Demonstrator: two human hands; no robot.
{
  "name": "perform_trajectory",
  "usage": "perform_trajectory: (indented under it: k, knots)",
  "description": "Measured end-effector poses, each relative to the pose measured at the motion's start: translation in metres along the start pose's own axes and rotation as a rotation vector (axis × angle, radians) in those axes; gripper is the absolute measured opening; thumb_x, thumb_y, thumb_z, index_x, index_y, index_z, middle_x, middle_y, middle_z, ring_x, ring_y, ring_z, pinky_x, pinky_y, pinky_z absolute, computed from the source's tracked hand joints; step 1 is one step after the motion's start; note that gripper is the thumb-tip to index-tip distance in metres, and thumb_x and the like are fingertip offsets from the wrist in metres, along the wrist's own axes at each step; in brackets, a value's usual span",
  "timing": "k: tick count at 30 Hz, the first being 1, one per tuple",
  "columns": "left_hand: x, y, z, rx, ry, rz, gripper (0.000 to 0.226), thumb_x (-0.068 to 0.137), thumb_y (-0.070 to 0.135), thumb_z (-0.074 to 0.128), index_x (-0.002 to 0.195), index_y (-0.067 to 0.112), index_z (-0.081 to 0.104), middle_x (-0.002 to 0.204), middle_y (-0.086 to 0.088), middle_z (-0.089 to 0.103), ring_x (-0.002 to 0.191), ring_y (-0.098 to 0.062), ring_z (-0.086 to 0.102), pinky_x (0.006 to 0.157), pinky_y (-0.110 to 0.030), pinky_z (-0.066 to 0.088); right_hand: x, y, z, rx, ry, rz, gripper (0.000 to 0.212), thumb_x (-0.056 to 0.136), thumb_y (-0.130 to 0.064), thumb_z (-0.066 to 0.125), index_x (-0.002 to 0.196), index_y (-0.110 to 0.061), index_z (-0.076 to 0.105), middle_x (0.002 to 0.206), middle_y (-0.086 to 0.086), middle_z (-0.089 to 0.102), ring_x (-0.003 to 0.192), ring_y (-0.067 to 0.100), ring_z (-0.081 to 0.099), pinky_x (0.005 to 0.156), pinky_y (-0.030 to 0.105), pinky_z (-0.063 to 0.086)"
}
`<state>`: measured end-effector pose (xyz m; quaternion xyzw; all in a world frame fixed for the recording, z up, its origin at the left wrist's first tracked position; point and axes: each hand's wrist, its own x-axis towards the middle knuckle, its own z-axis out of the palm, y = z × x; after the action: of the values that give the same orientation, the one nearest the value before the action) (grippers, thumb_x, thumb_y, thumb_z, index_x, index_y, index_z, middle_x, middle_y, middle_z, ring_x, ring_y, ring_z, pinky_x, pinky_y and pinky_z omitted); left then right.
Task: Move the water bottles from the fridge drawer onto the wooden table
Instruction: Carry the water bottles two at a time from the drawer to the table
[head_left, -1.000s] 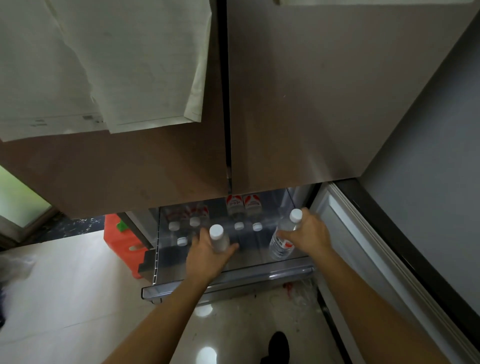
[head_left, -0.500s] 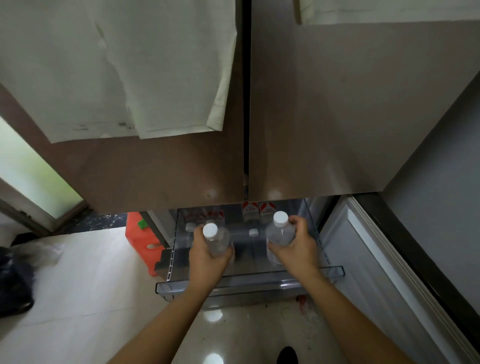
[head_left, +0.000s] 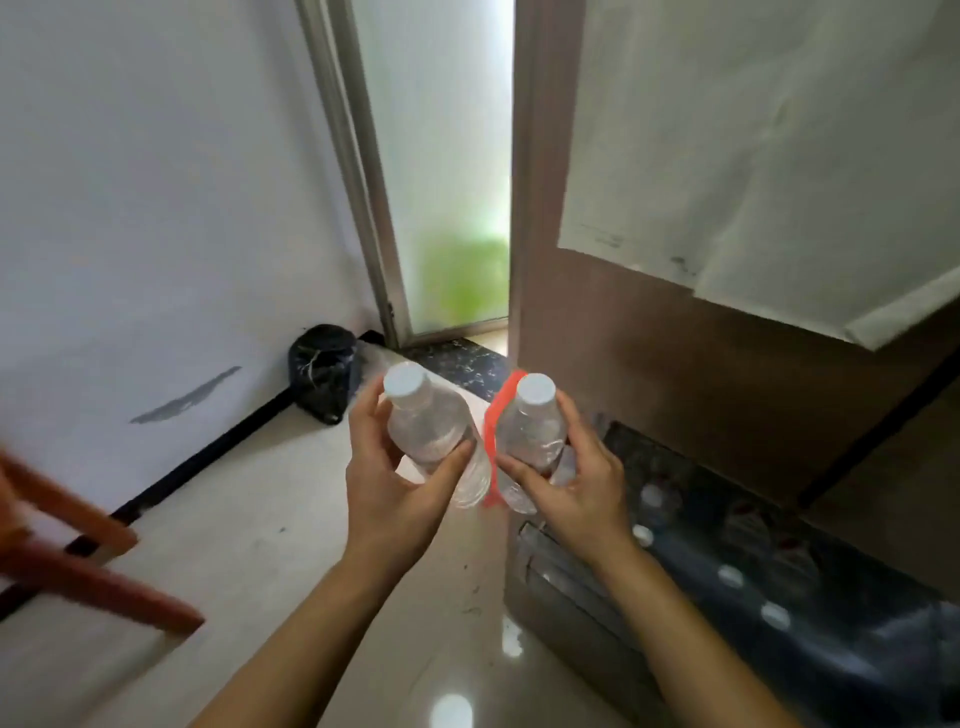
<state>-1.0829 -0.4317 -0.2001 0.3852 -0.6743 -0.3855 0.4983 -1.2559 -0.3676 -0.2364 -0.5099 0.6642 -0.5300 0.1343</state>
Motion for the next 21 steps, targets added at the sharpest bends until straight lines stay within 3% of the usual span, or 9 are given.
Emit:
perform_trajectory:
  k: [2, 6, 8, 12, 15, 18, 21]
  knots:
    - [0.0, -0.004, -0.045, 0.064, 0.103, -0.01, 0.087, 0.072, 0.02, 0.088, 0.142, 0.029, 0.036, 0.13, 0.015, 0.056, 0.12, -0.012, 0.058, 0.1, -0.043, 0.052, 0.013, -0.021, 0.039, 0.076, -0.075, -0.055, 0.08, 0.076, -0.061, 0.073, 0.14, -0.064, 0.026, 0.144, -0.014, 0.051, 0.132, 0.007, 0.049, 0.107, 0.028, 0.043]
    - [-0.006, -0.016, -0.137, 0.154, 0.315, -0.035, 0.081, 0.074, 0.03, 0.085, 0.14, 0.03, 0.038, 0.13, 0.01, 0.055, 0.121, -0.018, 0.057, 0.099, -0.048, 0.051, 0.026, -0.065, 0.125, 0.19, -0.238, -0.153, 0.083, 0.08, -0.047, 0.078, 0.15, -0.037, 0.035, 0.143, -0.016, 0.053, 0.131, 0.0, 0.048, 0.107, 0.025, 0.042]
    - [-0.01, -0.021, -0.182, 0.208, 0.391, -0.035, 0.08, 0.076, 0.032, 0.083, 0.143, 0.03, 0.037, 0.131, 0.012, 0.053, 0.124, -0.017, 0.055, 0.1, -0.046, 0.052, 0.028, -0.089, 0.169, 0.217, -0.298, -0.199, 0.083, 0.08, -0.045, 0.079, 0.15, -0.037, 0.035, 0.141, -0.016, 0.054, 0.13, -0.001, 0.048, 0.106, 0.022, 0.041]
    - [-0.017, -0.032, -0.271, 0.266, 0.55, -0.043, 0.08, 0.076, 0.042, 0.074, 0.146, 0.028, 0.038, 0.132, 0.009, 0.051, 0.124, -0.01, 0.052, 0.099, -0.033, 0.051, 0.024, -0.142, 0.257, 0.259, -0.435, -0.289, 0.084, 0.082, -0.044, 0.078, 0.152, -0.036, 0.033, 0.143, -0.015, 0.053, 0.131, 0.0, 0.049, 0.103, 0.012, 0.039]
    - [-0.017, -0.042, -0.34, 0.282, 0.662, -0.048, 0.078, 0.075, 0.043, 0.072, 0.145, 0.029, 0.041, 0.126, 0.009, 0.05, 0.117, -0.002, 0.053, 0.091, -0.02, 0.052, 0.02, -0.185, 0.321, 0.302, -0.569, -0.365, 0.08, 0.085, -0.044, 0.076, 0.152, -0.035, 0.032, 0.139, -0.014, 0.055, 0.126, -0.001, 0.052, 0.1, 0.015, 0.044]
    - [-0.015, -0.053, -0.406, 0.307, 0.713, -0.059, 0.076, 0.077, 0.038, 0.072, 0.146, 0.027, 0.042, 0.127, 0.006, 0.051, 0.117, -0.008, 0.055, 0.096, -0.032, 0.053, 0.016, -0.224, 0.38, 0.347, -0.668, -0.434, 0.076, 0.086, -0.041, 0.075, 0.149, -0.041, 0.033, 0.137, -0.02, 0.054, 0.124, -0.001, 0.053, 0.101, 0.018, 0.046]
    - [-0.012, -0.067, -0.462, 0.321, 0.753, -0.074, 0.071, 0.082, 0.028, 0.075, 0.145, 0.03, 0.042, 0.13, 0.003, 0.054, 0.121, -0.017, 0.055, 0.099, -0.047, 0.052, 0.013, -0.253, 0.434, 0.369, -0.726, -0.446, 0.078, 0.087, -0.046, 0.074, 0.152, -0.035, 0.032, 0.139, -0.015, 0.055, 0.126, 0.002, 0.052, 0.105, 0.028, 0.047]
